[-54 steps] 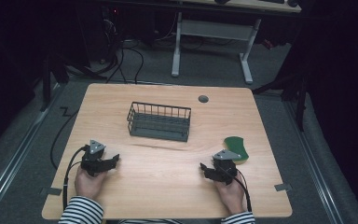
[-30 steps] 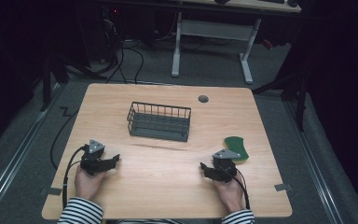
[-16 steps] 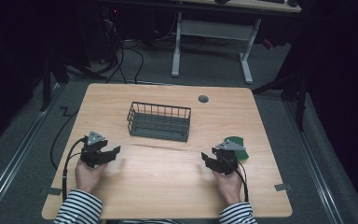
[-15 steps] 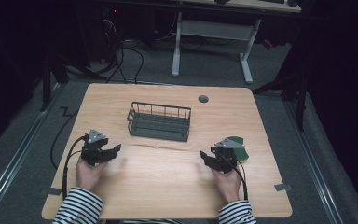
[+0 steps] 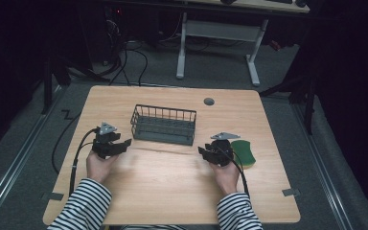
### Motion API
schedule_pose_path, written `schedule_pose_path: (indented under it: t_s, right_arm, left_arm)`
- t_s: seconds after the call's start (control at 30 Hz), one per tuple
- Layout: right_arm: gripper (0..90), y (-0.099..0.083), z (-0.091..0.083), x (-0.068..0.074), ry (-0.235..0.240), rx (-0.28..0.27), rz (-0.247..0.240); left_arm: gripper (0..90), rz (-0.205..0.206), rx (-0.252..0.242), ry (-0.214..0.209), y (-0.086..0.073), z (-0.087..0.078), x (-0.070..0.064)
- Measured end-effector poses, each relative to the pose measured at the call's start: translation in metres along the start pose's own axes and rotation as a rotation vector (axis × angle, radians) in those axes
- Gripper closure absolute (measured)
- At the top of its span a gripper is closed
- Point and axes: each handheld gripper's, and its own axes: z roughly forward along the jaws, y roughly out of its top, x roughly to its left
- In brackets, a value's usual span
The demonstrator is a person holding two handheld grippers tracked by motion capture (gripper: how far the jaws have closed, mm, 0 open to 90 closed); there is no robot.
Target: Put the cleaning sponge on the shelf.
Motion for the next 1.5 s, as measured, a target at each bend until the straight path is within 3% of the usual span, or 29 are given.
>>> schedule_pose_path:
  t_s: [0.23, 0.4, 0.7, 1.3, 1.5]
  right_arm:
    - [63.3, 0.011, 0.011, 0.004, 0.015, 0.010, -0.001]
    - [64.1, 0.017, 0.025, 0.009, 0.010, 0.018, -0.002]
    - [71.6, 0.020, 0.038, 0.008, -0.003, 0.019, 0.007]
    - [85.4, 0.019, 0.045, 0.009, -0.017, 0.007, -0.026]
    - [85.7, 0.019, 0.044, 0.009, -0.023, 0.012, -0.032]
  left_arm:
    - [49.7, -0.022, -0.017, 0.008, 0.005, 0.014, 0.004]
    - [54.4, -0.041, 0.005, 0.014, 0.002, 0.026, 0.007]
    - [63.1, -0.009, 0.012, 0.018, 0.010, 0.037, 0.003]
    - [85.0, -0.043, 0.018, -0.034, 0.005, 0.049, 0.007]
    - [85.6, -0.045, 0.027, -0.042, 0.005, 0.048, 0.006]
